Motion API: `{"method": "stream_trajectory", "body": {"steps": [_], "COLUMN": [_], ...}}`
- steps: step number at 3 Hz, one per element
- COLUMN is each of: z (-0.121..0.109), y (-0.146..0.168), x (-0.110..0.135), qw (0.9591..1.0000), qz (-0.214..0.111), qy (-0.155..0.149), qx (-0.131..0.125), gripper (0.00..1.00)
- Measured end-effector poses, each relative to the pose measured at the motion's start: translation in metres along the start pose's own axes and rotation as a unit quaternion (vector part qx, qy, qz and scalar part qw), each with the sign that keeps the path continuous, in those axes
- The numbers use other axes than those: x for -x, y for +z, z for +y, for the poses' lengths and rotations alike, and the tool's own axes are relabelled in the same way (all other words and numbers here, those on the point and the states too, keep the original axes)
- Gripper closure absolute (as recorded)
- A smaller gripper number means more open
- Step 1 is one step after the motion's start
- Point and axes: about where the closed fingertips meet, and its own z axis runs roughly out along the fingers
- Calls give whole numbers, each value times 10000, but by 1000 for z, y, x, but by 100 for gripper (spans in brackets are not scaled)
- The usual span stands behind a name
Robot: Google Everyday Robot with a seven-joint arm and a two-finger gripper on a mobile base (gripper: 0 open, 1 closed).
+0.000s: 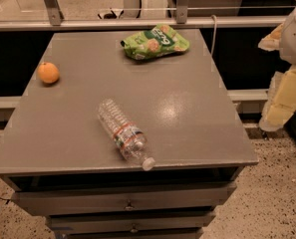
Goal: Move water bottle near green rice chip bag
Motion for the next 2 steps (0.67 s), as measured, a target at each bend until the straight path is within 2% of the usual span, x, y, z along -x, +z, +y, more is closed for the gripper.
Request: {"method": "stream_trajectory", "body": {"steps": [1, 2], "z": [0, -2], "y": [0, 14], "x": [0, 32], "qw": [10000, 9995], "qz": [0, -312], "qy": [0, 77], "qx": [-1, 31], "gripper": [0, 0]}}
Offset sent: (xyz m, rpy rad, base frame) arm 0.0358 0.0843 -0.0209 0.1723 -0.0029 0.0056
